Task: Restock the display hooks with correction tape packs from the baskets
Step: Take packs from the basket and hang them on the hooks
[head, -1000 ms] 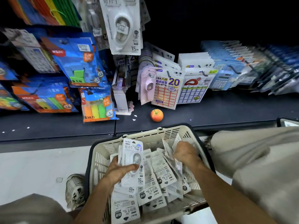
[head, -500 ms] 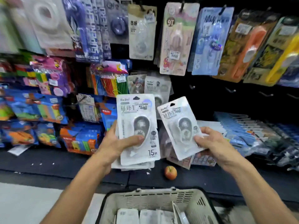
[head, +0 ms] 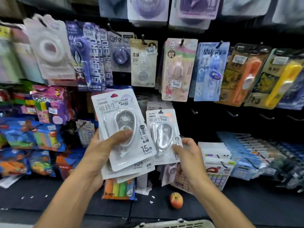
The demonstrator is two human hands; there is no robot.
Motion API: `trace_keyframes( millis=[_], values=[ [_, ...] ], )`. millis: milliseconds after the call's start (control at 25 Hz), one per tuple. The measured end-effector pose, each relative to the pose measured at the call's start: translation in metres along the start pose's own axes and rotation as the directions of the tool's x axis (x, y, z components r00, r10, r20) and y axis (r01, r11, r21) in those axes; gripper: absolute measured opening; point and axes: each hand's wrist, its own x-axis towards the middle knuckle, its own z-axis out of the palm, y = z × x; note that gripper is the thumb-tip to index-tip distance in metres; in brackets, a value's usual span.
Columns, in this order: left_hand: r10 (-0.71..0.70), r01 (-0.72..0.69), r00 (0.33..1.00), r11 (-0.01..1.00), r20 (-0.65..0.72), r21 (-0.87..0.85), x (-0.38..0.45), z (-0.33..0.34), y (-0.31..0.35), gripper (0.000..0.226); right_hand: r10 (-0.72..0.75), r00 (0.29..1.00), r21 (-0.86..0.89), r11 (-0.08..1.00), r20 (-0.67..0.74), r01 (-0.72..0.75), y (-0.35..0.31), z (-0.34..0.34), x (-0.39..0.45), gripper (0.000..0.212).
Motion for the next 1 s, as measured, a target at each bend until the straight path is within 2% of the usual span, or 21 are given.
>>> trace_keyframes(
  millis=[160,200,320,360,400,440,480,520,560,600,640,720,840,920,1000],
  values=[
    [-0.014,0.013,0.999,0.999,0.048,0.032,0.002,0.006,-0.007,0.085,-0.035,0.998,-0.158,0.987,-0.051,0.026,0.003,0.018,0.023,0.008],
    [-0.013,0.011,0.999,0.999,0.046,0.053,0.002,0.008,-0.009,0.086,0.008,0.998,-0.205,0.979,-0.059,-0.020,-0.001,0.023,0.036,0.010],
    [0.005,-0.009,0.999,0.995,0.038,0.104,0.002,0.011,-0.017,0.087,0.222,0.975,-0.386,0.900,0.001,-0.204,-0.002,0.026,0.062,0.037],
    [0.009,-0.013,0.999,0.993,0.036,0.118,0.003,0.010,-0.018,0.087,0.215,0.977,-0.499,0.845,-0.015,-0.193,-0.001,0.022,0.062,0.043],
    [0.011,-0.016,0.999,0.992,0.037,0.127,0.004,0.010,-0.020,0.088,0.111,0.993,-0.573,0.811,-0.048,-0.119,0.000,0.016,0.058,0.043],
    [0.014,-0.019,0.999,0.991,0.037,0.133,0.005,0.010,-0.022,0.088,-0.038,0.998,-0.543,0.840,-0.040,0.011,0.000,0.009,0.052,0.037],
    [0.021,-0.025,0.999,0.990,0.035,0.141,0.007,0.012,-0.024,0.087,-0.151,0.988,-0.405,0.902,0.034,0.152,-0.003,0.003,0.042,0.029],
    [0.023,-0.027,0.999,0.988,0.033,0.149,0.009,0.015,-0.027,0.086,-0.191,0.966,-0.212,0.951,0.175,0.226,-0.009,0.001,0.031,0.026],
    [0.018,-0.023,0.999,0.987,0.033,0.158,0.011,0.020,-0.030,0.085,-0.196,0.917,-0.061,0.971,0.347,0.231,-0.016,0.000,0.019,0.028],
    [0.002,-0.006,1.000,0.987,0.029,0.158,0.011,0.025,-0.033,0.085,-0.184,0.863,-0.012,0.977,0.471,0.214,-0.021,0.002,0.009,0.035],
    [-0.027,0.024,0.999,0.991,0.028,0.133,0.011,0.030,-0.036,0.087,-0.180,0.837,-0.015,0.976,0.516,0.219,-0.026,0.004,0.002,0.042],
    [-0.098,0.096,0.994,0.995,0.053,0.032,0.012,0.036,-0.038,0.094,-0.193,0.880,0.079,0.981,0.434,0.176,-0.033,0.007,0.000,0.045],
    [-0.163,0.166,0.984,0.985,0.073,-0.036,0.010,0.036,-0.034,0.084,-0.084,0.927,0.344,0.938,0.366,-0.050,-0.039,0.000,0.008,0.041],
    [-0.170,0.170,0.985,0.985,0.039,-0.008,0.010,0.034,-0.031,0.074,-0.017,0.945,0.352,0.930,0.327,-0.106,-0.035,-0.008,0.011,0.031],
    [-0.123,0.129,0.990,0.988,-0.070,0.089,0.011,0.026,-0.025,0.079,0.061,0.965,0.247,0.961,0.255,-0.127,-0.024,-0.015,0.012,0.023]
  ],
)
